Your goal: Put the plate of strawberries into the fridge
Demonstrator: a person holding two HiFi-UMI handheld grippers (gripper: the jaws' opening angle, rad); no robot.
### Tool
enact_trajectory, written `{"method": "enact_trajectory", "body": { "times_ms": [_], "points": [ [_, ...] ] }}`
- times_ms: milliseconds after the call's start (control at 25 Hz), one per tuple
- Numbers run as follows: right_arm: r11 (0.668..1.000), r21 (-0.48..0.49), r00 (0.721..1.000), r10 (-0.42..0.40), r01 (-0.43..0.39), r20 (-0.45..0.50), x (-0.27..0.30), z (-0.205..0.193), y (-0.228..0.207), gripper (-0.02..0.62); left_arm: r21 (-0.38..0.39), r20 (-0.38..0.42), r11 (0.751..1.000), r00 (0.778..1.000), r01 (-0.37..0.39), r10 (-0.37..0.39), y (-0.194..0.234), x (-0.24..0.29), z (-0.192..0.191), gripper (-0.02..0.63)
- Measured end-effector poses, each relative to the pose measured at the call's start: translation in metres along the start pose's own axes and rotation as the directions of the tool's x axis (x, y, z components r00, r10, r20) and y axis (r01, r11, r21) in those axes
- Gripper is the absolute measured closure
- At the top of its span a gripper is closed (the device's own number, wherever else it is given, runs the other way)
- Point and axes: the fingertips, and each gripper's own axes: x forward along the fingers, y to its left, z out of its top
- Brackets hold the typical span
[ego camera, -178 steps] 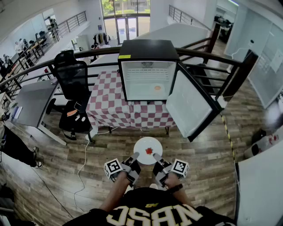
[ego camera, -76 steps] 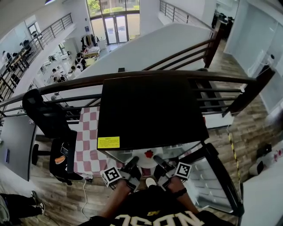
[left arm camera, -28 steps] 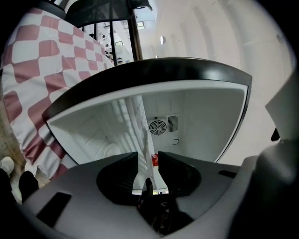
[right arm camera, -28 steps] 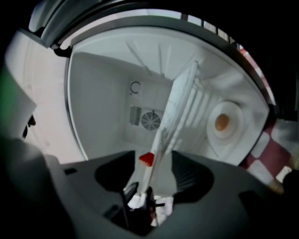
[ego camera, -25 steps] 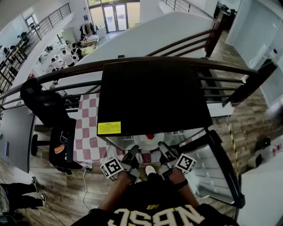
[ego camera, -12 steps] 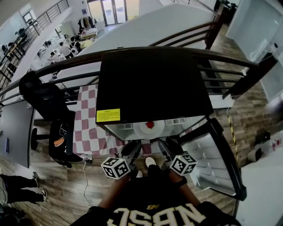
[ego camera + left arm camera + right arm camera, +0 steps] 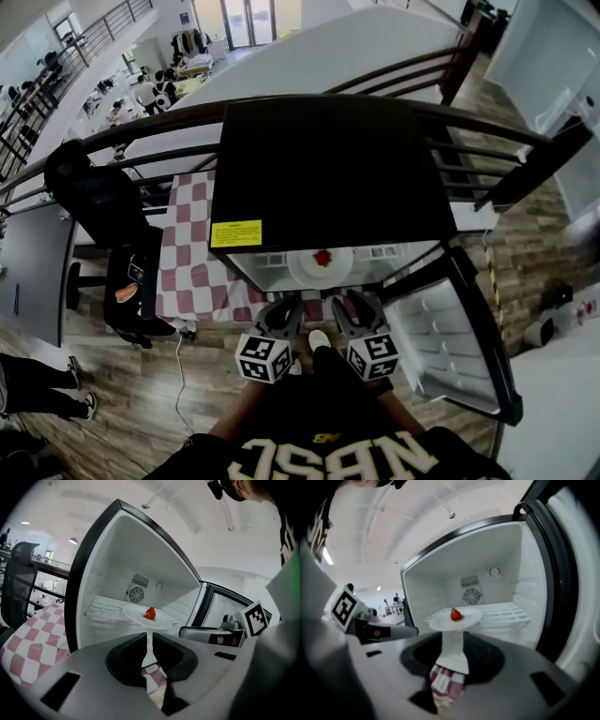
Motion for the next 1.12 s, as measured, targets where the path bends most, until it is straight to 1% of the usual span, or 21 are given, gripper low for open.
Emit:
{"method": "enact_trajectory", "body": {
  "times_ms": [160,280,360,600,840,960,1120],
  "points": [
    [1.0,-0.023,1.0,0.007,-0.008,-0.014,0.003,0.0,0.003,0.476,0.014,-0.01,1.0,1.0,-0.009,0.009,0.001,0.002,0.001,0.57],
    [0.996,-0.088,1.0,-0.005,0.003,-0.019,0.007,0.001,0.002,0.513,0.021,-0.016,1.0,1.0,-0.008,0.008,0.002,0.004,0.002,0.589],
    [0.995,-0.104,1.0,0.001,-0.003,-0.022,0.01,0.002,0.004,0.534,0.025,-0.013,1.0,1.0,0.0,0.0,0.001,0.007,0.004,0.589],
    [0.994,-0.108,0.999,0.021,-0.024,-0.025,0.019,0.005,0.007,0.54,0.075,-0.016,0.997,1.0,0.0,0.001,0.002,0.016,0.008,0.589],
    [0.993,-0.112,0.999,0.029,-0.031,-0.023,0.028,0.008,0.005,0.541,0.047,-0.025,0.999,1.0,-0.015,0.017,0.011,0.027,0.01,0.589],
    [0.993,-0.115,0.999,0.028,-0.03,-0.022,0.032,0.012,0.002,0.541,0.044,-0.041,0.999,0.999,-0.015,0.016,0.013,0.031,0.01,0.589],
    [0.993,-0.117,0.999,0.029,-0.031,-0.015,0.039,0.017,-0.001,0.541,0.054,-0.038,0.999,0.999,0.002,0.0,0.013,0.038,0.014,0.589]
  ]
}}
